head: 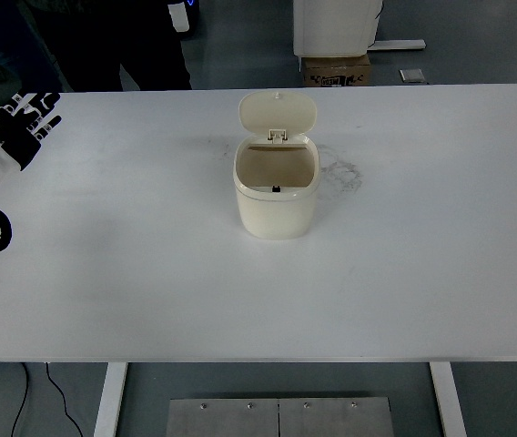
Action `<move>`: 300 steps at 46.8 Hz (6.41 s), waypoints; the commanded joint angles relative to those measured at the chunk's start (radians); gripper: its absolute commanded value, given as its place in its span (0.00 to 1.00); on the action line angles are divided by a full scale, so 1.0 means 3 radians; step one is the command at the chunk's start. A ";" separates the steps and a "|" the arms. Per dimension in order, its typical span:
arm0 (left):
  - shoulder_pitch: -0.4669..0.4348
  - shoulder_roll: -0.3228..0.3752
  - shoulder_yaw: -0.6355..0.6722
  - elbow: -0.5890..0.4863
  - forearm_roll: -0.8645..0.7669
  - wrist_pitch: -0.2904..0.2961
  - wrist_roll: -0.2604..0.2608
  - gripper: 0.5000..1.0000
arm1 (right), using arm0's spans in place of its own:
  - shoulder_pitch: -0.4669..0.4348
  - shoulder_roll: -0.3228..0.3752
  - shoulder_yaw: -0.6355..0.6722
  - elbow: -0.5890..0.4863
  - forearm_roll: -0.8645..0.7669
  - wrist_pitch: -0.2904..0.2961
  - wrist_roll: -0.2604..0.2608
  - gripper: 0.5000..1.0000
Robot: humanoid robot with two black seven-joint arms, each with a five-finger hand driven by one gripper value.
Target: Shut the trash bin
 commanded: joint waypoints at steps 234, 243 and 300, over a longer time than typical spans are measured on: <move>-0.2735 -0.0296 0.2643 -0.2091 0.1206 -0.0603 0.1730 1.00 | 0.0000 0.0000 0.0000 0.0000 -0.0001 0.0000 0.0000 0.98; -0.2674 -0.0316 0.2648 -0.2091 0.1206 -0.0608 0.1736 1.00 | 0.0000 0.0000 0.0000 0.0000 0.0004 0.0000 0.0000 0.98; -0.2587 -0.0372 0.2648 -0.2091 0.1206 -0.0598 0.1736 1.00 | 0.0000 0.0000 0.0000 0.0000 0.0004 0.0000 0.0000 0.98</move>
